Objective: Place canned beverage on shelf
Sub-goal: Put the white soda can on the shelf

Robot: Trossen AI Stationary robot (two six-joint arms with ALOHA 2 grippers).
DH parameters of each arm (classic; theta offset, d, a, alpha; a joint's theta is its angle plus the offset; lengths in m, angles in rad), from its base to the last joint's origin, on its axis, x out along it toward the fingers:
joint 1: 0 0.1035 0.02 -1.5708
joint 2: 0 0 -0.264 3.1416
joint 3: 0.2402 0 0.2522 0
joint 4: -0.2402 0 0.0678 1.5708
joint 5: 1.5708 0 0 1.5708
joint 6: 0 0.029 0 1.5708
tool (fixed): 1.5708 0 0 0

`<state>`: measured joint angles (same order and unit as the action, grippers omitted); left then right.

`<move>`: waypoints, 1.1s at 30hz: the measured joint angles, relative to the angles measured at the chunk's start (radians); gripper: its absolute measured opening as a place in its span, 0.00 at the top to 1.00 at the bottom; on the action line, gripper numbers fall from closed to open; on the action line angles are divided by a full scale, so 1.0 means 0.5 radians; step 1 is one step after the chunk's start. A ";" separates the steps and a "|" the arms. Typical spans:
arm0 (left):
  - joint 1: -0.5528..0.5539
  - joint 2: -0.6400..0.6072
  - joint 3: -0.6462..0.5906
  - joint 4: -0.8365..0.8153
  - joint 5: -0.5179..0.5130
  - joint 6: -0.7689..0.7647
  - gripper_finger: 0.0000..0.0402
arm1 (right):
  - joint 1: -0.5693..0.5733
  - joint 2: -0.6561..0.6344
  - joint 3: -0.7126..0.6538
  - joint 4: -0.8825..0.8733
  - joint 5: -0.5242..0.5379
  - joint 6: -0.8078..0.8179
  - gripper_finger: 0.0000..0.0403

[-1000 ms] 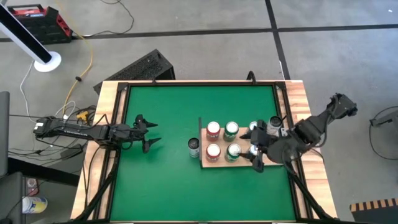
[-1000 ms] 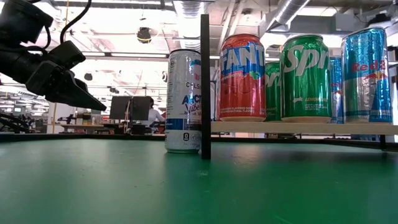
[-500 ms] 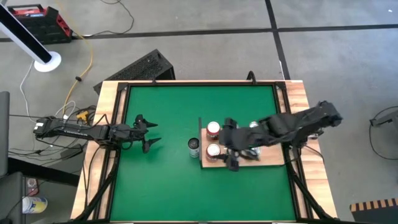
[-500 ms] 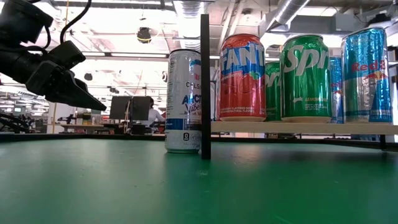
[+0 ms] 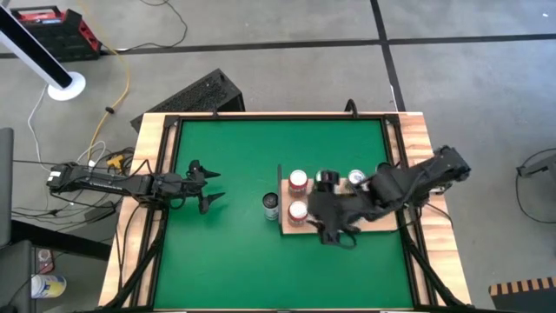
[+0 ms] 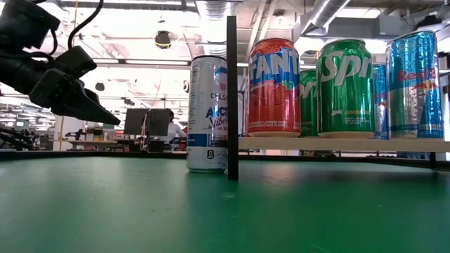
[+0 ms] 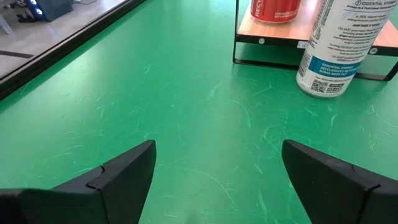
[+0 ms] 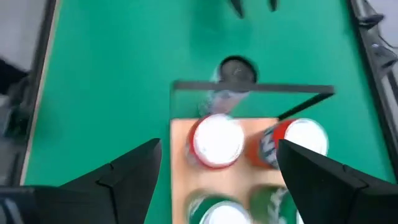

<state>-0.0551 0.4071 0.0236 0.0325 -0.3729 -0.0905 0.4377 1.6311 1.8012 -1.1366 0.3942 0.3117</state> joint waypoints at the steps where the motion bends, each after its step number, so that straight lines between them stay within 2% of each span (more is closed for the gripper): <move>1: 0.000 0.000 0.000 -0.001 0.000 0.001 0.17 | 0.038 -0.027 -0.026 -0.011 0.008 0.003 0.16; 4: 0.000 0.000 0.000 -0.001 0.000 0.000 0.17 | 0.135 -0.111 -0.122 0.008 0.027 0.006 0.16; 10: 0.000 0.000 0.000 -0.001 0.001 0.001 0.17 | 0.258 -0.284 -0.344 0.072 0.329 0.148 0.16; 19: -0.001 0.000 0.000 -0.001 0.000 0.000 0.17 | 0.313 -0.478 -0.636 0.205 0.346 0.237 0.15; 33: -0.001 0.000 0.000 0.000 0.000 0.000 0.17 | 0.244 -0.542 -0.666 0.206 0.341 0.158 0.15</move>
<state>-0.0555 0.4069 0.0238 0.0324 -0.3729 -0.0904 0.5594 1.3602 1.4681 -1.0338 0.5650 0.3908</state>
